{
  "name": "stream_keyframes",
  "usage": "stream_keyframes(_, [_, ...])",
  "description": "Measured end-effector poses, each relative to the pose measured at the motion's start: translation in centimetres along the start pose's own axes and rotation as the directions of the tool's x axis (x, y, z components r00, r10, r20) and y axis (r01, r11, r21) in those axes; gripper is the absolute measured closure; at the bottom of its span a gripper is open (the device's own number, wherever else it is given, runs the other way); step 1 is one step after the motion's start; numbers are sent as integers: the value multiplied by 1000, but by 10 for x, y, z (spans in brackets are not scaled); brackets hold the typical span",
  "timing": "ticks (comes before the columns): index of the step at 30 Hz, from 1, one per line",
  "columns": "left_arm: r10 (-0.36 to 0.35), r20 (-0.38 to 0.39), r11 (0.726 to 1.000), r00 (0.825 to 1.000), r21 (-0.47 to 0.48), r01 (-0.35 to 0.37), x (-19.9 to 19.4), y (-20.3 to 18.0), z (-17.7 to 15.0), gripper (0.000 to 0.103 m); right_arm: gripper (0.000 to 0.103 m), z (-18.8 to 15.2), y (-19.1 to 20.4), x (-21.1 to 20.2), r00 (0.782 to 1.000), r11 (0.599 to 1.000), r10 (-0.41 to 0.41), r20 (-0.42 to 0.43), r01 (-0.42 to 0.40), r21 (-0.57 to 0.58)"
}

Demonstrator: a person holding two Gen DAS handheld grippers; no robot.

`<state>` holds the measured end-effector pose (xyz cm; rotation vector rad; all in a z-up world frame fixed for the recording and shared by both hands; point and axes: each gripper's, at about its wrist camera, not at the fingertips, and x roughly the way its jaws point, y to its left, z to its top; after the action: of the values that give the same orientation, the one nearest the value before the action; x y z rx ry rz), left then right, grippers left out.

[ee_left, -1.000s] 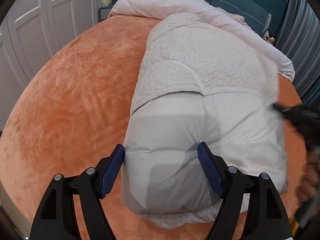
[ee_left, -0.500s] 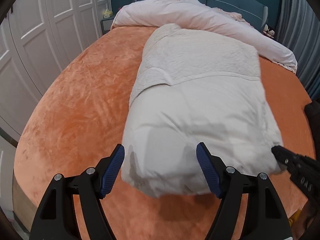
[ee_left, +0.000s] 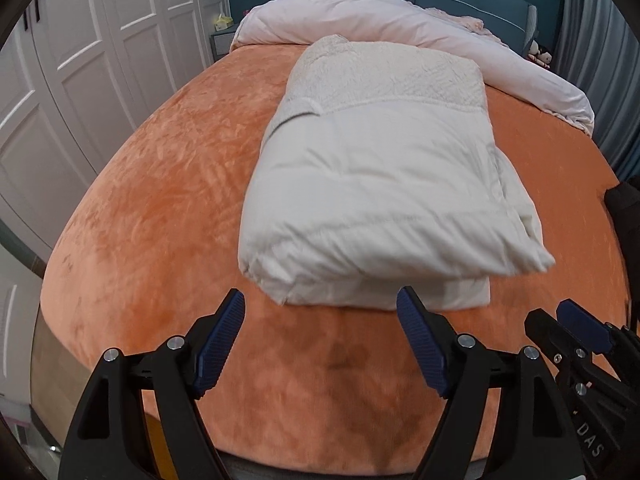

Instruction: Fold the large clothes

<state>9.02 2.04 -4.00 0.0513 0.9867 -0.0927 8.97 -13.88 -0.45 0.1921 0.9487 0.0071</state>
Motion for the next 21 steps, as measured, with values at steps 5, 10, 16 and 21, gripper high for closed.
stream_keyframes(5, [22,-3,1000,1000,11,-22,-5,-4,-14,27,56,-16,3,-12,1000,1000,-7,4,7,-1])
stream_keyframes(10, [40,-2,999,999,31,-40,-7,-9,-25,27,55,-26,5,-14,1000,1000,-12,1,12,-19])
stream_keyframes(16, [52,7,998,999,37,-53,-12,-11,-30,27,55,-34,6,-18,1000,999,-22,5,22,-29])
stream_keyframes(21, [73,15,997,997,37,-74,-15,-14,-33,27,55,-39,4,-21,999,999,-32,10,32,-32])
